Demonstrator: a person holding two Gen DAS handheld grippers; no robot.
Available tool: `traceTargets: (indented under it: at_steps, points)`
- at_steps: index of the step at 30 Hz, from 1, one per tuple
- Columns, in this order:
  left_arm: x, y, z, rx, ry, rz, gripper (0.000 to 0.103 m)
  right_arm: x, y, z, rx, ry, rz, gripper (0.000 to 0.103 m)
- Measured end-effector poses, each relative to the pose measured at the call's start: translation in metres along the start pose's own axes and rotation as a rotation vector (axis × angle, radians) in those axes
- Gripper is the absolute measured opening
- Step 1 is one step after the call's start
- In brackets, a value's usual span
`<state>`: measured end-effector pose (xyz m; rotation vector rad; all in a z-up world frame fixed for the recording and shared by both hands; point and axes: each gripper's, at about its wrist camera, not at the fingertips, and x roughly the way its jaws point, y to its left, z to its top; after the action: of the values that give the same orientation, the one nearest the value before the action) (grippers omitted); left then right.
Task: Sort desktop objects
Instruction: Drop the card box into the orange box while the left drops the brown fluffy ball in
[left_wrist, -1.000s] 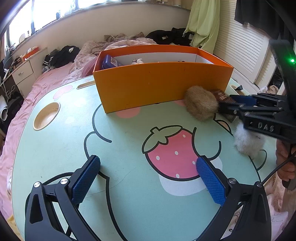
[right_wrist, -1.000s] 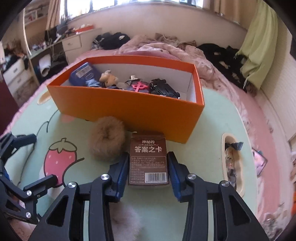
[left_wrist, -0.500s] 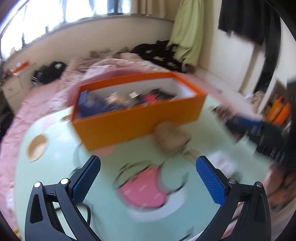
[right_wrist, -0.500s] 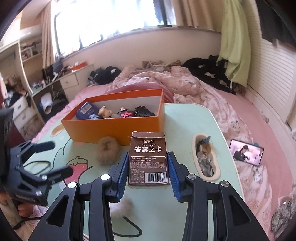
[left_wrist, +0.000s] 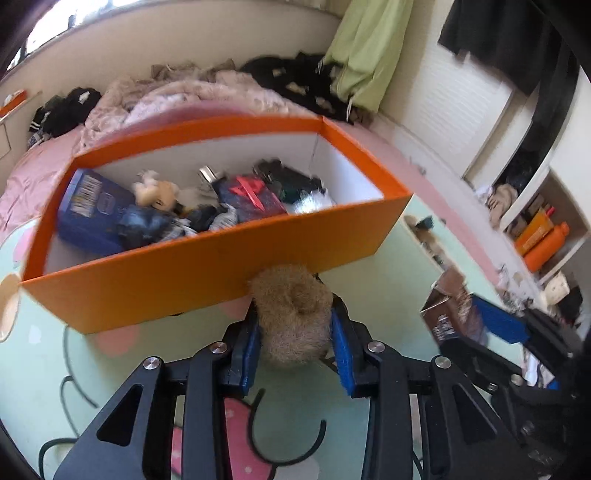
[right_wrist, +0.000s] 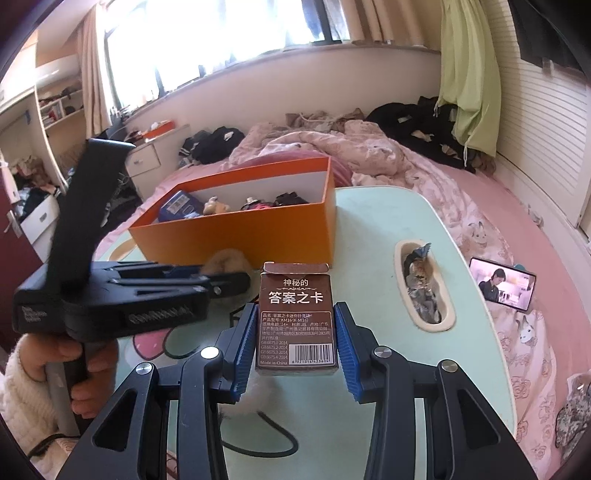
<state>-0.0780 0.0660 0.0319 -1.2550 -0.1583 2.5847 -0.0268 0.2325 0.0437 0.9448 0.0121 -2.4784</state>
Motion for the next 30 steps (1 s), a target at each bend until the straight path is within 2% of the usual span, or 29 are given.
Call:
traceTargets:
  at_steps: [4, 7, 9, 11, 15, 16, 17, 18, 20, 22, 27, 30]
  points:
    - [-0.033, 0.014, -0.003, -0.008, -0.071, 0.011, 0.036, -0.001, 0.006, 0.009, -0.012, -0.014, 0.01, 0.04]
    - [-0.055, 0.026, 0.008, -0.031, -0.129, 0.019, 0.036, -0.002, 0.017, 0.028, -0.036, -0.036, 0.033, 0.04]
    - [-0.066, 0.033, 0.023, -0.04, -0.166, 0.034, 0.036, -0.002, 0.023, 0.047, -0.041, -0.066, 0.053, 0.04]
    - [-0.072, 0.038, 0.037, -0.052, -0.191, 0.056, 0.036, 0.002, 0.029, 0.068, -0.052, -0.084, 0.038, 0.04]
    - [-0.064, 0.049, 0.068, -0.064, -0.194, 0.062, 0.037, 0.023, 0.038, 0.102, -0.085, -0.095, 0.017, 0.04]
    - [-0.056, 0.053, 0.074, -0.071, -0.183, 0.075, 0.045, 0.036, 0.041, 0.109, -0.099, -0.08, 0.002, 0.044]
    - [-0.051, 0.057, 0.076, -0.086, -0.178, 0.089, 0.057, 0.045, 0.041, 0.113, -0.105, -0.059, -0.016, 0.06]
    - [-0.045, 0.063, 0.078, -0.12, -0.18, 0.105, 0.061, 0.052, 0.04, 0.116, -0.103, -0.049, -0.037, 0.07]
    - [-0.042, 0.069, 0.075, -0.16, -0.207, 0.098, 0.062, 0.057, 0.038, 0.113, -0.088, -0.041, -0.063, 0.07]
    - [-0.045, 0.071, 0.066, -0.165, -0.224, 0.085, 0.063, 0.048, 0.036, 0.104, -0.083, -0.056, -0.039, 0.071]
    - [-0.061, 0.062, 0.035, -0.106, -0.246, 0.105, 0.07, 0.017, 0.036, 0.062, -0.114, -0.087, -0.067, 0.09]
    - [-0.071, 0.057, 0.015, -0.063, -0.241, 0.123, 0.07, 0.009, 0.034, 0.033, -0.122, -0.047, -0.041, 0.093]
